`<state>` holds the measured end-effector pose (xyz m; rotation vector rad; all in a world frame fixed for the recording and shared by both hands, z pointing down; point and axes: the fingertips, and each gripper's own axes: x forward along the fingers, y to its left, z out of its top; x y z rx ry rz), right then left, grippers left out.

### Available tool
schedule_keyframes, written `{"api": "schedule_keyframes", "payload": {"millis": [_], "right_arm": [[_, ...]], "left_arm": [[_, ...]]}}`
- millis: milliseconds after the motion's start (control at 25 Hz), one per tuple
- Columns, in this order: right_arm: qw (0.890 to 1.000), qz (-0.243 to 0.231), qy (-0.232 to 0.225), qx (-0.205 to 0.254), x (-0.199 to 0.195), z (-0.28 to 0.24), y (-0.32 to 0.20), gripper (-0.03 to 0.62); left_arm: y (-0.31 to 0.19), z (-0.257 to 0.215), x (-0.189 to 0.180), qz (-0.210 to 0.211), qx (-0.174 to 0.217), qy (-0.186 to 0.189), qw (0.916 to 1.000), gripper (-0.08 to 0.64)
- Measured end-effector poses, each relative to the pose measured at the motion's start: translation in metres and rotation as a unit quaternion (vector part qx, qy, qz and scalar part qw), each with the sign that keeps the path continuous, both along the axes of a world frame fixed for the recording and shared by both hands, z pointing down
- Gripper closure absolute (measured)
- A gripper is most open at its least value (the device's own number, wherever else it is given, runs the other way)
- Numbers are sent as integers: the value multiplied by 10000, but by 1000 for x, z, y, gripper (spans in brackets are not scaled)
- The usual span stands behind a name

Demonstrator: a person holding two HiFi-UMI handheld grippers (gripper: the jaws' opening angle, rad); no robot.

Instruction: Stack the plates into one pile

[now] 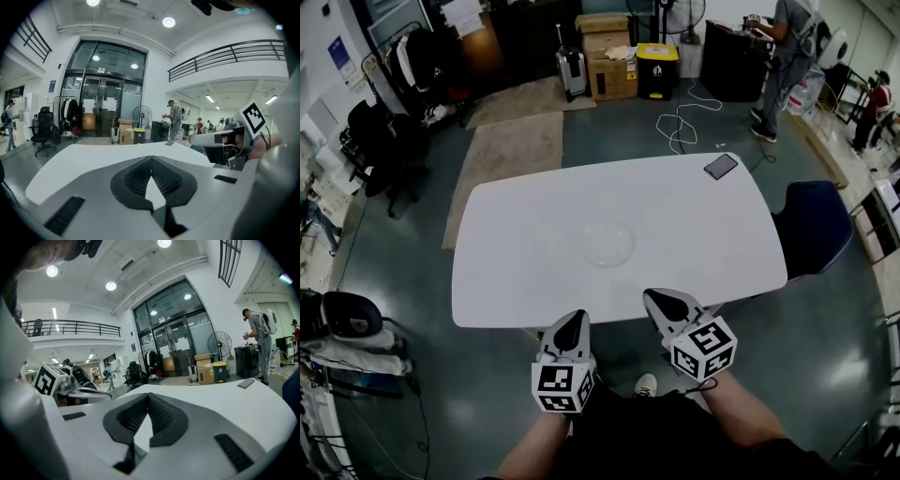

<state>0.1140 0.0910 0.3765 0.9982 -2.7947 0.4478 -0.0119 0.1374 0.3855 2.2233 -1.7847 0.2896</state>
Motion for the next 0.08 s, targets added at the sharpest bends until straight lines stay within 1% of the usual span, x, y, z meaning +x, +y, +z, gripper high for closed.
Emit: {"api": "schedule_keyframes", "payload": {"millis": [80], "right_arm": [[10000, 0, 4, 0, 1, 0, 0, 575]], "left_arm": [[0, -1, 1, 7, 2, -6, 10000, 540]]}}
